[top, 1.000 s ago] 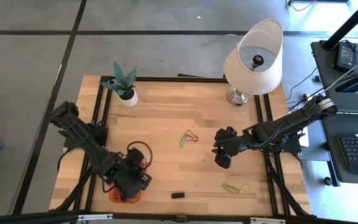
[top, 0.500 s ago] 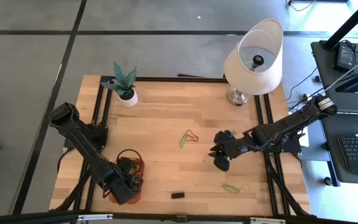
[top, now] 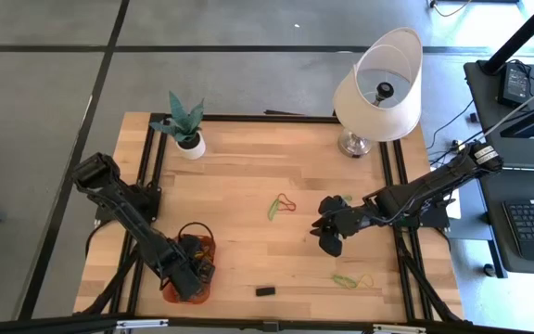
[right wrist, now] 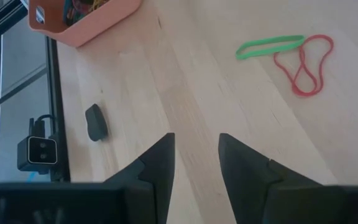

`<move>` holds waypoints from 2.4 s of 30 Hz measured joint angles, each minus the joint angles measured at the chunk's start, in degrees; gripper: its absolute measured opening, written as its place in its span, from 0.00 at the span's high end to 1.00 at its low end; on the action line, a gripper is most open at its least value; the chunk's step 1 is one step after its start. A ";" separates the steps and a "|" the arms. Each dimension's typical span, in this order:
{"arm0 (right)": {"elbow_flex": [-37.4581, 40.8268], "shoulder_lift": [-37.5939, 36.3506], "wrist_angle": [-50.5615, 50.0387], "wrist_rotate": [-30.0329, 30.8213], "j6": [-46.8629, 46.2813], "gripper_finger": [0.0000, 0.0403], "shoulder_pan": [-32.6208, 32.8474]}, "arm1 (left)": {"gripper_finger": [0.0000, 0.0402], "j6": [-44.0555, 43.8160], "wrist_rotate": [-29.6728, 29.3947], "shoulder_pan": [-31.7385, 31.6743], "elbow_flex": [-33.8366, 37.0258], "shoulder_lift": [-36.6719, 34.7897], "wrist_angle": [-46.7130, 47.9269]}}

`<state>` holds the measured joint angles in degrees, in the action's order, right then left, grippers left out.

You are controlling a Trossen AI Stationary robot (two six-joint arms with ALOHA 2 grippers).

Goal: Pick and place rubber bands into bin
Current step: Put the red rubber band into the orange bin, then put the green rubber band into the orange bin

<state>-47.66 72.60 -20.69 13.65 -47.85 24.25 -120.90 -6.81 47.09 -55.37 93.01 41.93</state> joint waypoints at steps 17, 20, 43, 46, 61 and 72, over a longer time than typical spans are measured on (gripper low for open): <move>-0.04 0.00 -0.07 -0.21 0.40 0.68 0.00 | 0.64 2.40 -2.69 0.17 0.00 -11.06 2.58; -0.04 0.00 -0.07 -0.21 0.44 0.68 -0.01 | 0.64 4.11 -2.92 0.17 -0.01 -12.48 4.53; -2.31 2.68 23.62 10.34 10.57 0.79 -8.73 | 0.78 37.28 -16.45 -2.97 -0.02 -23.08 24.39; -6.21 6.60 22.01 10.27 10.68 0.85 -10.24 | 0.85 47.35 -20.90 -5.71 -0.02 -26.57 24.52; -45.08 33.73 -24.04 4.68 -1.66 0.98 -17.96 | 1.00 93.88 -22.86 -21.45 8.39 -48.54 8.10; -51.43 45.06 -31.20 2.45 -8.05 0.96 -20.39 | 1.00 107.11 -11.61 -28.21 24.32 -61.83 -13.04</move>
<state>-99.09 117.65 -51.89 16.10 -55.90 3.86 -13.79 -18.42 18.88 -31.06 31.18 28.89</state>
